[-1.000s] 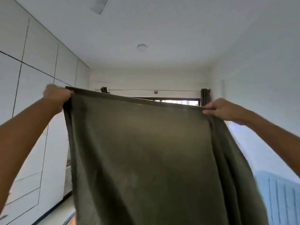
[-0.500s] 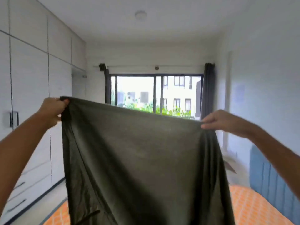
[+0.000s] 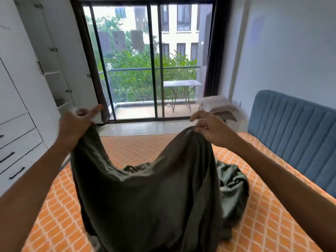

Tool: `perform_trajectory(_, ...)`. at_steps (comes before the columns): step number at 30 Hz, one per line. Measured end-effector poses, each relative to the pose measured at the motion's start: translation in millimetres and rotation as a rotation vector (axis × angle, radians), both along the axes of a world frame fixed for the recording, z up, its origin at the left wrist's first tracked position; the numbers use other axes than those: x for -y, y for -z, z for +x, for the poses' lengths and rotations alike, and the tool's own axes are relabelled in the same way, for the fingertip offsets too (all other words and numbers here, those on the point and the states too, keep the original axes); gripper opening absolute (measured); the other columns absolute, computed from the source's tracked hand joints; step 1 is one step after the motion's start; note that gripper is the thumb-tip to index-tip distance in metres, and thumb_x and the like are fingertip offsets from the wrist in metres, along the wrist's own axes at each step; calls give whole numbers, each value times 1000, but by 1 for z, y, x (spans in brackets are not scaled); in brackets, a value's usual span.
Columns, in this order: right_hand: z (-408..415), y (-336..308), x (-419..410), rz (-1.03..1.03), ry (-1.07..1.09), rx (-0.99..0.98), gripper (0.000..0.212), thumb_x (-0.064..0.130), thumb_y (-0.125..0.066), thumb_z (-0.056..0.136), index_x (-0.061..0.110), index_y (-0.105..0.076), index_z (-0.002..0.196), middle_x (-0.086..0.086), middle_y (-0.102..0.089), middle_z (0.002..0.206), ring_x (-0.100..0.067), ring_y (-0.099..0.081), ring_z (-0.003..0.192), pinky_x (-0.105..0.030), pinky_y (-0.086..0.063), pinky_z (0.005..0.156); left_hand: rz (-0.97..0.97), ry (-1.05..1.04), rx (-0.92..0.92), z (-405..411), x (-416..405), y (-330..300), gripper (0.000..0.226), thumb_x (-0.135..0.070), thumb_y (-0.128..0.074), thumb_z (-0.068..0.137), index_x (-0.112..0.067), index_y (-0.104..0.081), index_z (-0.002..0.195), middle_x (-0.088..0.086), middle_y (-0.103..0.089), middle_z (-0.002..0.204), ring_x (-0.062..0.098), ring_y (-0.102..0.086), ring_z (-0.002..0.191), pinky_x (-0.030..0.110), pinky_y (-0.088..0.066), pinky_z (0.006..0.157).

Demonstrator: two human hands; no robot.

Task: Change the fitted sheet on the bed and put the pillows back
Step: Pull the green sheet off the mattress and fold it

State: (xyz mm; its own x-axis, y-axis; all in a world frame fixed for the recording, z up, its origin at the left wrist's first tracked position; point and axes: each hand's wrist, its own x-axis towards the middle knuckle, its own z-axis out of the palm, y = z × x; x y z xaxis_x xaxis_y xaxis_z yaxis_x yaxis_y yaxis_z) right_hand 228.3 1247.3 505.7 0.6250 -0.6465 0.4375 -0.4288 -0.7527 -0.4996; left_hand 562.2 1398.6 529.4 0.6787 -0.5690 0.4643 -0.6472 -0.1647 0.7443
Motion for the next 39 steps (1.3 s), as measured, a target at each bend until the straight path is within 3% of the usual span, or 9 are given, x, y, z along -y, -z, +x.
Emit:
perform_trajectory(4, 18, -7, -21, 51, -86, -3, 9, 3, -68, 83, 12, -65, 83, 7, -65, 80, 8, -58, 67, -7, -39, 67, 184, 529, 124, -90, 26, 7, 69, -77, -71, 54, -25, -71, 100, -8, -69, 103, -2, -64, 87, 20, -46, 84)
perform_trajectory(7, 25, -9, -34, 62, -105, 41, 13, 4, -72, 79, 16, -66, 80, 17, -62, 71, 8, -59, 65, -12, -45, 68, 372, 712, 270, -147, 40, 20, 64, -70, -77, 52, -25, -70, 97, -8, -71, 84, 4, -63, 78, 16, -43, 70)
perform_trajectory(12, 10, 4, -56, 89, -118, 82, 7, 8, -74, 78, 7, -68, 81, 17, -62, 67, 3, -56, 64, -15, -42, 68, 495, 756, 537, -158, 43, 35, 30, -35, -73, 82, -8, -71, 94, 4, -60, 73, 20, -55, 72, 26, -31, 62)
perform_trajectory(16, -4, 27, -73, 175, -163, 129, 21, 12, -74, 80, 14, -61, 98, 5, -69, 85, -3, -63, 76, -20, -50, 74, 502, 869, 545, -150, 27, 40, 21, -27, -69, 87, -6, -69, 83, 3, -61, 66, 6, -52, 60, 30, -37, 61)
perform_trajectory(19, -17, 59, -81, 187, -42, 261, 23, 14, -72, 83, 18, -59, 102, 9, -65, 96, -4, -63, 84, -18, -51, 74, 496, 900, 465, -134, 17, 43, 12, -35, -58, 81, -32, -69, 85, -18, -64, 72, -11, -57, 69, 18, -41, 68)
perform_trajectory(22, -26, 115, -112, 200, 220, 480, 13, 13, -68, 87, 18, -57, 92, 13, -60, 81, 3, -59, 72, -7, -46, 63, 506, 886, 417, -119, 6, 41, 25, -39, -56, 79, -63, -61, 85, -25, -68, 92, -5, -64, 87, 18, -48, 82)
perform_trajectory(26, -15, 200, -183, 343, 279, 528, 12, 9, -64, 86, 19, -59, 83, 7, -59, 68, -8, -59, 58, -13, -45, 55, 528, 853, 445, -112, -4, 34, 37, -35, -57, 79, -72, -56, 85, -40, -63, 91, -13, -61, 87, 24, -49, 87)
perform_trajectory(31, 12, 242, -204, 503, 222, 445, 18, 12, -53, 94, 23, -61, 105, 12, -63, 98, 0, -62, 94, -23, -53, 82, 535, 889, 420, -106, -15, 29, 40, -30, -56, 79, -69, -59, 85, -36, -65, 90, -10, -63, 87, 24, -51, 86)
perform_trajectory(39, 42, 214, -137, 383, 274, 387, 43, 10, -49, 97, 4, -43, 140, -11, -50, 139, -21, -44, 130, -19, -26, 110, 451, 935, 410, -97, -26, 17, 51, -21, -51, 79, -69, -59, 90, -36, -65, 93, -9, -63, 91, 9, -47, 82)
